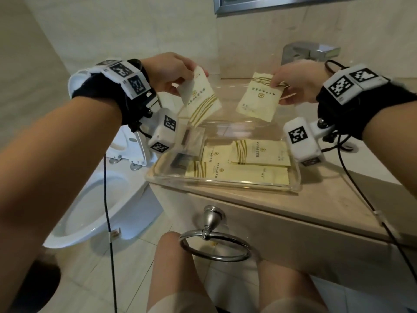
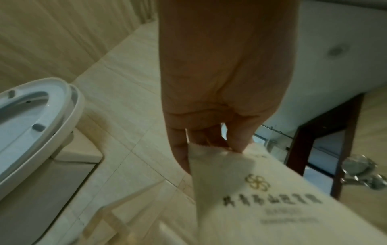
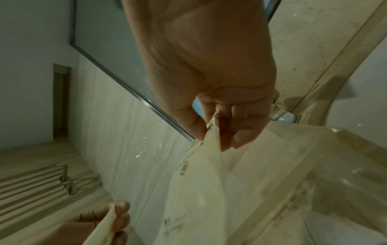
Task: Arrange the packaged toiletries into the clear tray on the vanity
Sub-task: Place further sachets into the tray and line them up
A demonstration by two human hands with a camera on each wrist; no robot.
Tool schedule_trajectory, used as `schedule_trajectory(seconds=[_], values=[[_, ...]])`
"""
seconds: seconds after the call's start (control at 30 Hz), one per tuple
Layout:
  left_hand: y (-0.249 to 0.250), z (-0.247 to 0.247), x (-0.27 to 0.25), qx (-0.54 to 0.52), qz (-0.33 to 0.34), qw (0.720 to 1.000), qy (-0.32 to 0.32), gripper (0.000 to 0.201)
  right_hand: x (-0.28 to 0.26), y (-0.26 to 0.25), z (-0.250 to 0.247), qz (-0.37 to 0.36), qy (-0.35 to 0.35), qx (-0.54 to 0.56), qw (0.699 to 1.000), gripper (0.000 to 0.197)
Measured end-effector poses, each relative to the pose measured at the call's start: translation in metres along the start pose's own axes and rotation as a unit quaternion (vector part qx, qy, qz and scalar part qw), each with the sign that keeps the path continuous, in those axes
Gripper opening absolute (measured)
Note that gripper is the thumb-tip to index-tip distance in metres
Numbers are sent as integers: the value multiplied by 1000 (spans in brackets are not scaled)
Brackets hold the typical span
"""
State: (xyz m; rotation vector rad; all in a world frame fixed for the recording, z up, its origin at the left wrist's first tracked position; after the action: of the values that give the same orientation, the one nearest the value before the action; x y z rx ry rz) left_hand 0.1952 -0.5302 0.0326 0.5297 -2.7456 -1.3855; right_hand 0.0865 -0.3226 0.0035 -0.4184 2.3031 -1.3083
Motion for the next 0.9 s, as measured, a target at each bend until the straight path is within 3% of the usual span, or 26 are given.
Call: schedule_trajectory(seconds=[0.07,0.2,0.33,0.47,0.63,0.8,0.9], values=[[6,4,0,16,9,1000,-22,31,0,-2,-2,0,-7,-3,1000,31],[18,21,-1,38,25,997,-68,24,-5,-2,-6,-5,-19,-32,999,13],[29,47,-5,84,82,985,-126,25,-9,4,-16,-23,-17,-60,998,25],[34,79,-12,182,181,946,-198,28,-13,10,-26,-26,-13,-75,997,30],[38,118,-17,306,296,872,-243,26,-17,14,-28,-23,-12,-88,996,27],[41,143,-18,324,387,835,-221,22,-15,25,-29,-21,-15,-114,993,26],[40,141,-16,348,338,854,-185,33,-16,32,-32,-11,-13,-128,992,29]])
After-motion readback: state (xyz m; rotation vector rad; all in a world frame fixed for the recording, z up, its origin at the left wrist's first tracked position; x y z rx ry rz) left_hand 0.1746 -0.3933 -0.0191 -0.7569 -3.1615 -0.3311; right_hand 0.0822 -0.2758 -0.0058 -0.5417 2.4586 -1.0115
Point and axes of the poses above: each hand's wrist, its own x-axis towards the middle knuckle, its own z-axis out of the palm, y = z × x, the point moved 3 cm from there along x, towards the middle knuckle, and after that the axes turned 4 degrees about -y, right-handed, at the moved point
